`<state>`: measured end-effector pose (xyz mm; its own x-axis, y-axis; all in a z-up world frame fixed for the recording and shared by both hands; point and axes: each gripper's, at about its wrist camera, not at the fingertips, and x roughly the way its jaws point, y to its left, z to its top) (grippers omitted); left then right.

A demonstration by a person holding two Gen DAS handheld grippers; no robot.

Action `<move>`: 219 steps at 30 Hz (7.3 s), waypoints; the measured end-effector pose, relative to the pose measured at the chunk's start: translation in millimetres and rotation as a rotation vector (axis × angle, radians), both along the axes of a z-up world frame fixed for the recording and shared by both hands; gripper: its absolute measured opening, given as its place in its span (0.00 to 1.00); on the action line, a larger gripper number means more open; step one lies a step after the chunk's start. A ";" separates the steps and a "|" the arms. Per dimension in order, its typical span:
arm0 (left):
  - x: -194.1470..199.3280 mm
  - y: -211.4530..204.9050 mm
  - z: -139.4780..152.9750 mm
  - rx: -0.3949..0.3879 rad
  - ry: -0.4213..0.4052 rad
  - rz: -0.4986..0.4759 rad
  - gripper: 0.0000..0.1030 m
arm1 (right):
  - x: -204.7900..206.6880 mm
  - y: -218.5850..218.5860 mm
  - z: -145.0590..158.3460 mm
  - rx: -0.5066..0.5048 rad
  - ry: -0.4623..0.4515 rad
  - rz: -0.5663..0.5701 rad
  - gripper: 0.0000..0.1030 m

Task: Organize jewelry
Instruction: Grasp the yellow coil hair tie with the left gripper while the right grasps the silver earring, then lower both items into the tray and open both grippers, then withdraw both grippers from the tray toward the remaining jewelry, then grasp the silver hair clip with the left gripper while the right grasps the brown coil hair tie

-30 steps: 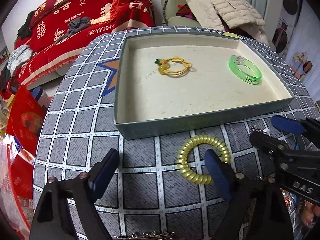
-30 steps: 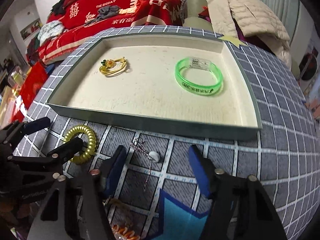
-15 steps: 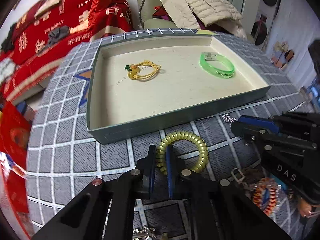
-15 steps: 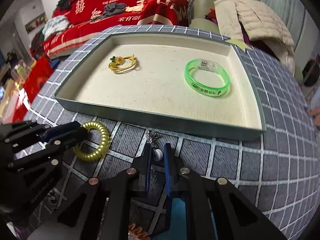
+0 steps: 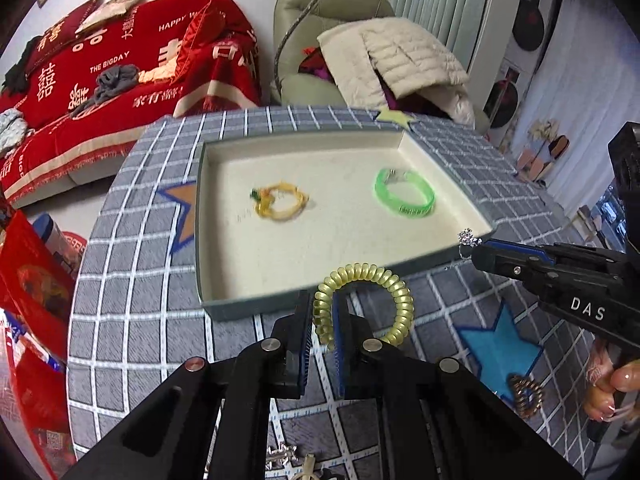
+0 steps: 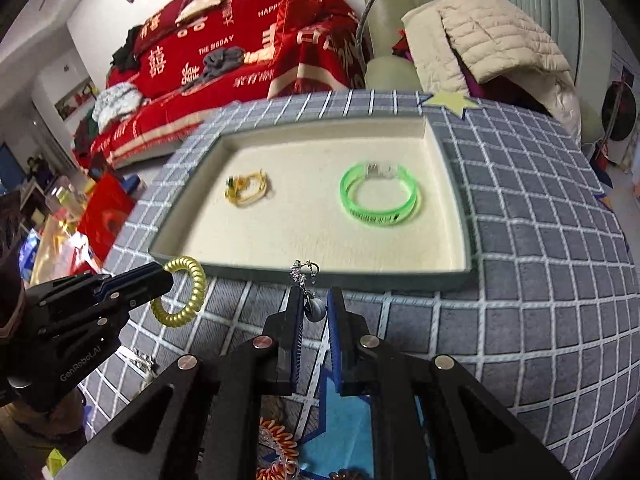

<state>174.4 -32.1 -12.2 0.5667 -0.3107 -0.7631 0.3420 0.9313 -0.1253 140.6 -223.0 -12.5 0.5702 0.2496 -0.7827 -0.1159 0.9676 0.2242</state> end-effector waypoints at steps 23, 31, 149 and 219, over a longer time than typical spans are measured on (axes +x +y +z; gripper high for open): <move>107.5 -20.1 5.2 0.088 0.033 0.006 0.30 | 90.4 -21.6 8.4 0.007 0.020 -0.064 0.13; 114.8 -25.4 -21.0 0.108 0.110 -0.021 0.30 | 113.8 -23.0 -18.7 -0.006 0.074 -0.079 0.13; -95.2 86.9 -40.6 0.232 -0.045 0.189 1.00 | -133.5 -11.9 -39.0 -0.027 0.032 -0.150 1.00; -81.2 53.5 -35.4 0.131 0.015 -0.026 0.38 | -124.4 -25.5 -42.4 -0.031 0.064 -0.152 0.23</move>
<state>93.3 21.4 -47.6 0.5478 -0.2219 -0.8067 0.3649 0.9310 -0.0083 16.2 -248.5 -54.8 0.5485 0.1390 -0.8245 0.0460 0.9796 0.1957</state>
